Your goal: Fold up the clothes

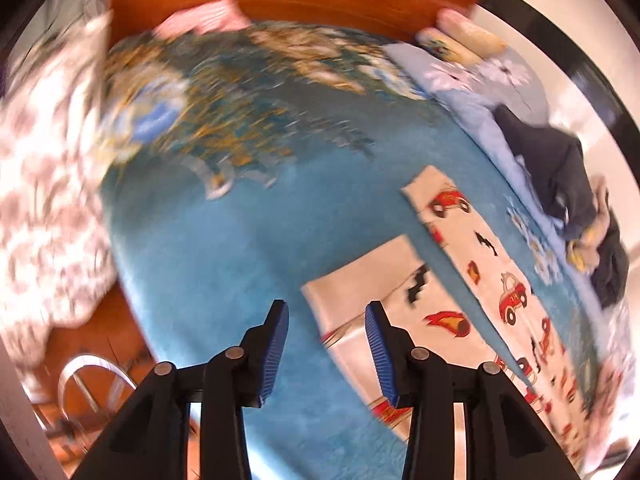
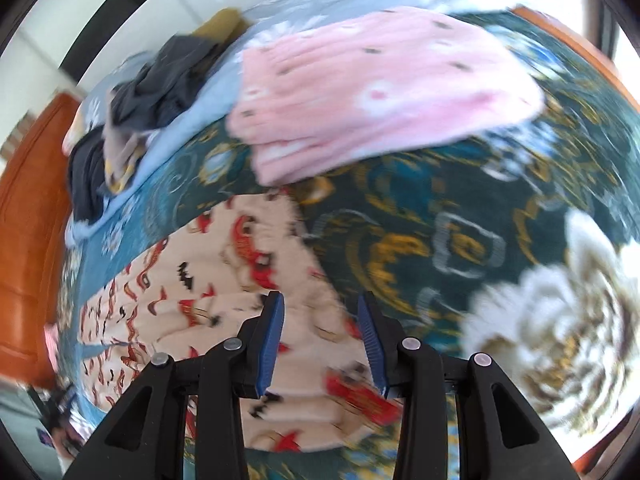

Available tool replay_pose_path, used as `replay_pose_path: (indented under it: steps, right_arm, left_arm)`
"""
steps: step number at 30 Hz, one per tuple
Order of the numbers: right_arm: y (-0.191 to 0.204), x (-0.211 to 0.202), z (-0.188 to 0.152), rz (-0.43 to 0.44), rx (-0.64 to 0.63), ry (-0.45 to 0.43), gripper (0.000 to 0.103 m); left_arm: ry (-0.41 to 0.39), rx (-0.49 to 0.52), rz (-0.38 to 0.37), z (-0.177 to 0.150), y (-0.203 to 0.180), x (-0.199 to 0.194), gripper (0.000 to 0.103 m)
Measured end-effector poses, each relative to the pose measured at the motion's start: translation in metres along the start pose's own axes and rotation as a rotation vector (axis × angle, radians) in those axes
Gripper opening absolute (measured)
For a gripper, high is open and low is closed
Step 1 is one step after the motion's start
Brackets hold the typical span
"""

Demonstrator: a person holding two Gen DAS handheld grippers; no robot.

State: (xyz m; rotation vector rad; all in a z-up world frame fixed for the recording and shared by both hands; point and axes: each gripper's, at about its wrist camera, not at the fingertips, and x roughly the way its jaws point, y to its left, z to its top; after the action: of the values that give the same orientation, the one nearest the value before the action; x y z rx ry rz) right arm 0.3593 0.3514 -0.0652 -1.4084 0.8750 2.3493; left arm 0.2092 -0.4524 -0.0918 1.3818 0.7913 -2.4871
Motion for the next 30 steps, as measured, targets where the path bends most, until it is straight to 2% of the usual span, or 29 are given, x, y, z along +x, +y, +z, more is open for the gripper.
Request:
replay_pose_path:
  steps: [2,6,8,11,15,24,27,28,29,30]
  right_arm:
    - [-0.017,-0.006,-0.008,-0.02,0.038,0.0,0.04]
    - [-0.041,-0.007,-0.027,-0.04,0.071,0.033,0.039]
    - [-0.05,-0.007,-0.037,-0.021,0.092,0.046,0.039]
    - [-0.068,-0.007,-0.049,0.054,0.162,0.065,0.04]
    - [-0.078,-0.003,-0.066,0.213,0.281,0.085,0.04]
    - [-0.059,0.025,-0.1,0.427,0.403,0.163,0.04]
    - [-0.053,0.032,-0.105,0.482,0.428,0.166,0.04]
    - [-0.051,0.033,-0.105,0.488,0.426,0.163,0.039]
    - [-0.048,0.033,-0.104,0.484,0.418,0.158,0.035]
    - [-0.045,0.032,-0.103,0.475,0.406,0.151,0.027]
  left_arm:
    - [0.012,-0.063,-0.028,-0.008,0.014,-0.001,0.044]
    - [0.027,-0.085,-0.045,-0.02,0.021,0.004,0.044]
    - [0.039,-0.113,-0.08,-0.023,0.02,0.009,0.044]
    - [0.037,-0.146,-0.12,-0.024,0.018,0.016,0.044]
    - [0.017,-0.18,-0.15,-0.023,0.015,0.022,0.044]
    - [0.011,-0.234,-0.267,-0.012,0.019,0.032,0.043]
    - [0.008,-0.259,-0.276,-0.012,0.02,0.035,0.037]
    - [0.008,-0.259,-0.274,-0.012,0.02,0.035,0.03]
    - [0.01,-0.256,-0.27,-0.013,0.019,0.035,0.023]
    - [0.015,-0.249,-0.26,-0.014,0.018,0.035,0.019]
